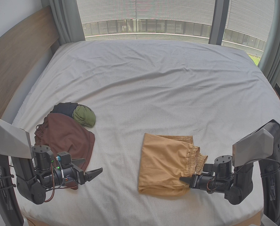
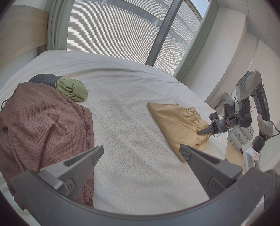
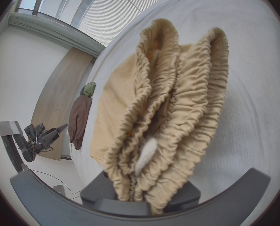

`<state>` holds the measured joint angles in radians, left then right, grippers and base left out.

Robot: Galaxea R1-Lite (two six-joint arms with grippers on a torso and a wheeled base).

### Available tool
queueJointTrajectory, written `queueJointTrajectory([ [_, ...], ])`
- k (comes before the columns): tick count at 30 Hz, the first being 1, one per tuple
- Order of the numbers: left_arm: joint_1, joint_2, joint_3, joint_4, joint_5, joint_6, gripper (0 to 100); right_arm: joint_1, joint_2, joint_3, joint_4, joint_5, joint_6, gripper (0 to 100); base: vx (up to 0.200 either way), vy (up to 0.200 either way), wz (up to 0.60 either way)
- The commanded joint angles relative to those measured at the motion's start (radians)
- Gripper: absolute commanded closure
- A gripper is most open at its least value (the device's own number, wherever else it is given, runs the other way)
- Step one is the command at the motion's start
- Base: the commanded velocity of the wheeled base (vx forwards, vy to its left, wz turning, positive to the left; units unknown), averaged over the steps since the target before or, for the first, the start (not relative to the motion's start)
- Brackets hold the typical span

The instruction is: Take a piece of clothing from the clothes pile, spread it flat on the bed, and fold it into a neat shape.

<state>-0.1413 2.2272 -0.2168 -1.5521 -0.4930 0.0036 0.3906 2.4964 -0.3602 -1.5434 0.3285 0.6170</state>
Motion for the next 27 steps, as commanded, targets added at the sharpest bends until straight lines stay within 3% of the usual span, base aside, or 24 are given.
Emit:
queueJointTrajectory([
  [1, 0.002, -0.006, 0.011, 0.0, -0.001, 0.004, 0, 0.011, -0.139, 0.003, -0.003, 0.02, 0.0, 100, 0.0, 0.0, 0.0],
  [11, 0.008, -0.006, 0.014, -0.002, -0.006, 0.001, 0, 0.016, -0.26, -0.023, -0.001, 0.08, 0.001, 100, 0.0, 0.0, 0.0],
  [22, 0.005, -0.003, 0.02, -0.002, -0.006, -0.001, 0, 0.016, -0.346, -0.054, -0.001, 0.195, 0.0, 100, 0.0, 0.0, 0.0],
  [27, 0.003, 0.0, 0.02, -0.002, -0.006, -0.001, 0, 0.016, -0.347, -0.115, 0.0, 0.21, 0.0, 100, 0.0, 0.0, 0.0],
])
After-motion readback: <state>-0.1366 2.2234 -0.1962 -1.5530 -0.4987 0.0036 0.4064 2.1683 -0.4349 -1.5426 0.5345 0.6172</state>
